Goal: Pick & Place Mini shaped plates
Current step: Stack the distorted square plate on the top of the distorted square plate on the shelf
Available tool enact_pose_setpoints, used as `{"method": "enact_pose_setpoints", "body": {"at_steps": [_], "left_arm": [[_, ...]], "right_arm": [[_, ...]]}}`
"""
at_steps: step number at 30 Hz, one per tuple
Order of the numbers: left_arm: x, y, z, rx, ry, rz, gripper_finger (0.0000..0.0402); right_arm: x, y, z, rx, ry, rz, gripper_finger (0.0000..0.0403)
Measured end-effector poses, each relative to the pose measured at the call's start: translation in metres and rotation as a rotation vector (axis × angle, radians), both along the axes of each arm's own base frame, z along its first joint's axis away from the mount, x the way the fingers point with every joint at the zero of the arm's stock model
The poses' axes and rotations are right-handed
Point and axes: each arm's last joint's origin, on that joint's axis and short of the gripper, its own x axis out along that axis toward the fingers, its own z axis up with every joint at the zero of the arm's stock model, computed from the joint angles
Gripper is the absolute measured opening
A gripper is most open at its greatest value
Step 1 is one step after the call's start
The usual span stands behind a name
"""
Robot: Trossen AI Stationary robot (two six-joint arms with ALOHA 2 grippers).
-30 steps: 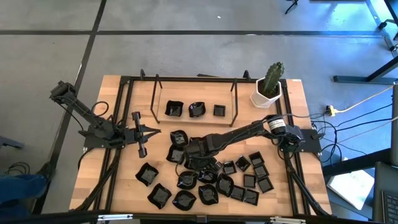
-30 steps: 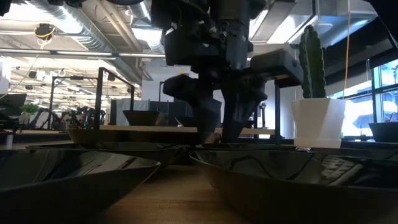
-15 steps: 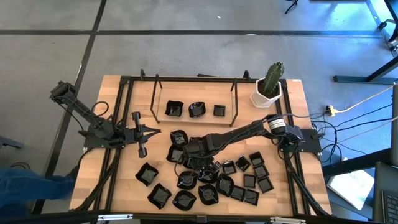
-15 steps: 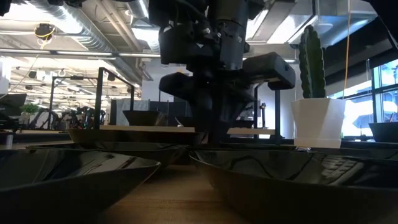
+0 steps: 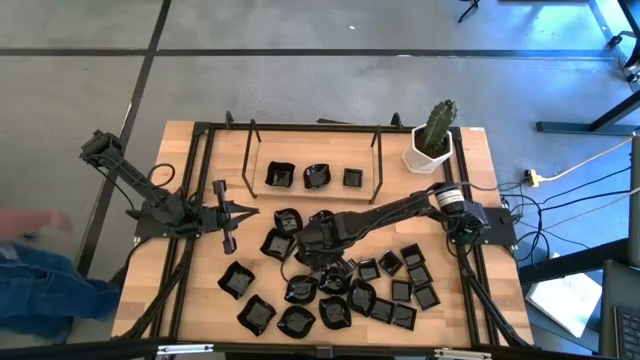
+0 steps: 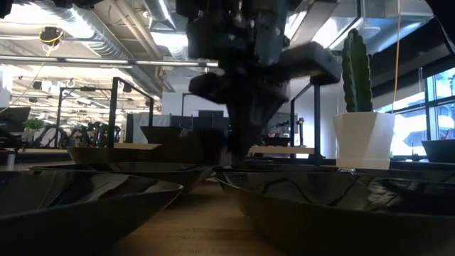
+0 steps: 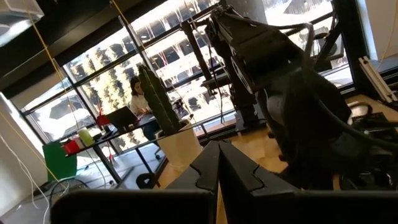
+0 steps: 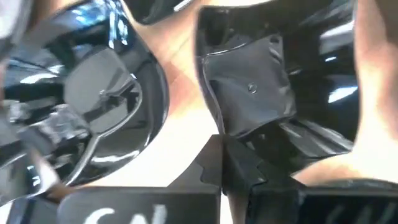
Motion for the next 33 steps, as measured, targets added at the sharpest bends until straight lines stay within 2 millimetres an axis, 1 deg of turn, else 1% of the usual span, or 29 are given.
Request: {"method": "enact_pose_setpoints", "body": {"at_steps": [9, 14, 17, 19, 22, 27, 30, 33], "left_arm": [[0.000, 0.000, 0.000, 0.001, 0.001, 0.000, 0.0003], [0.000, 0.000, 0.000, 0.001, 0.001, 0.000, 0.0003], [0.000, 0.000, 0.000, 0.001, 0.001, 0.000, 0.0003], [0.000, 0.000, 0.000, 0.001, 0.003, 0.001, 0.0003], [0.000, 0.000, -0.001, -0.002, 0.004, 0.000, 0.0003], [0.000, 0.000, 0.000, -0.004, 0.003, 0.000, 0.0003], [0.000, 0.000, 0.000, -0.001, 0.004, 0.003, 0.0003], [0.000, 0.000, 0.000, 0.003, 0.004, 0.003, 0.0003]], "right_arm": [[-0.015, -0.003, 0.037, 0.031, -0.041, -0.057, 0.0004], [-0.017, -0.005, 0.043, 0.035, -0.055, -0.062, 0.0003], [-0.020, -0.013, 0.048, 0.012, -0.054, -0.062, 0.0003], [-0.020, -0.025, 0.052, -0.010, -0.069, -0.083, 0.0002], [-0.017, -0.050, 0.058, -0.045, -0.108, -0.118, 0.0002], [-0.006, -0.091, 0.072, -0.090, -0.265, -0.169, 0.0001], [0.002, -0.115, 0.078, -0.099, -0.375, -0.263, 0.0001], [0.009, -0.133, 0.085, -0.082, -0.480, -0.369, 0.0001]]}}
